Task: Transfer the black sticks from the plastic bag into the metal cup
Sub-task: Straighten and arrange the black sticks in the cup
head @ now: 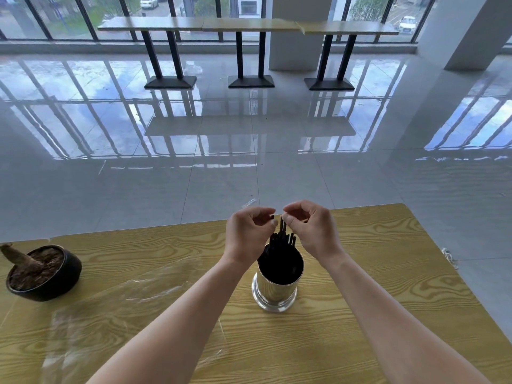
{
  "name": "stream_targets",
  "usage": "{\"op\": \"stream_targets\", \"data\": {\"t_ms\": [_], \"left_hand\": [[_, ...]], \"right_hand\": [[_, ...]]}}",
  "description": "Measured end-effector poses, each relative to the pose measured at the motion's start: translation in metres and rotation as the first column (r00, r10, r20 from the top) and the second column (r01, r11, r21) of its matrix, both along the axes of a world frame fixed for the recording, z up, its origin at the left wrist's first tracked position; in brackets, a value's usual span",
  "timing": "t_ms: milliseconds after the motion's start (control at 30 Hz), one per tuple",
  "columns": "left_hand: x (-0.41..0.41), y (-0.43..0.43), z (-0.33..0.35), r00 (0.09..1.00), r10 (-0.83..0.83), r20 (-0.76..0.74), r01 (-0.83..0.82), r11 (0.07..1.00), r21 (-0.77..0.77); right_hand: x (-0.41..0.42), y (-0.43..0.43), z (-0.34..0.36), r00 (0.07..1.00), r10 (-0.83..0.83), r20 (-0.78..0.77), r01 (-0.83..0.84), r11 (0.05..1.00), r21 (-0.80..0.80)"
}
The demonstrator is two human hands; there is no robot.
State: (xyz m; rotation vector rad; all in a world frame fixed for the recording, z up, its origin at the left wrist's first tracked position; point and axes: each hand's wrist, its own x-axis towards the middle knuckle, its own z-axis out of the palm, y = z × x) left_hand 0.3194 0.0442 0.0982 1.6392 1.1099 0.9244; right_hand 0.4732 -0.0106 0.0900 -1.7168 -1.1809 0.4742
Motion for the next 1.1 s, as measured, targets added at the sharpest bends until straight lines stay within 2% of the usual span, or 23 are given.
{"op": "stream_targets", "data": {"t_ms": [133, 233, 333, 433, 600, 767, 867, 1100], "left_hand": [[0.010, -0.002, 0.000, 0.995, -0.082, -0.047, 0.084, 0.996, 0.034], [0.013, -0.003, -0.003, 0.997, -0.063, -0.047, 0.066, 0.996, 0.056], [0.015, -0.006, -0.006, 0.999, -0.047, -0.027, 0.049, 0.998, 0.049], [0.015, -0.006, -0.008, 0.999, -0.041, -0.033, 0.043, 0.998, 0.054], [0.007, 0.001, -0.004, 0.998, 0.041, -0.058, -0.034, 0.993, 0.110], [-0.012, 0.013, 0.022, 0.990, 0.122, 0.065, -0.131, 0.979, 0.156], [-0.029, 0.021, 0.040, 0.962, 0.200, 0.188, -0.220, 0.971, 0.092], [-0.066, 0.030, 0.063, 0.849, 0.349, 0.398, -0.382, 0.924, 0.005]], "right_hand": [[-0.001, -0.002, -0.001, 0.996, 0.020, -0.082, -0.019, 1.000, 0.011], [0.000, -0.004, -0.001, 0.980, 0.024, -0.196, -0.022, 1.000, 0.012], [0.002, -0.006, -0.002, 0.972, 0.033, -0.234, -0.030, 0.999, 0.017], [0.003, -0.008, -0.004, 0.978, 0.030, -0.207, -0.027, 0.999, 0.016], [0.001, -0.013, -0.009, 1.000, -0.012, -0.007, 0.012, 0.999, 0.031], [-0.001, -0.019, -0.016, 0.993, 0.070, 0.094, -0.072, 0.997, 0.020], [-0.002, -0.020, -0.018, 0.992, 0.071, 0.104, -0.073, 0.997, 0.017], [-0.004, -0.022, -0.020, 0.998, 0.049, -0.035, -0.049, 0.999, -0.001]]}}
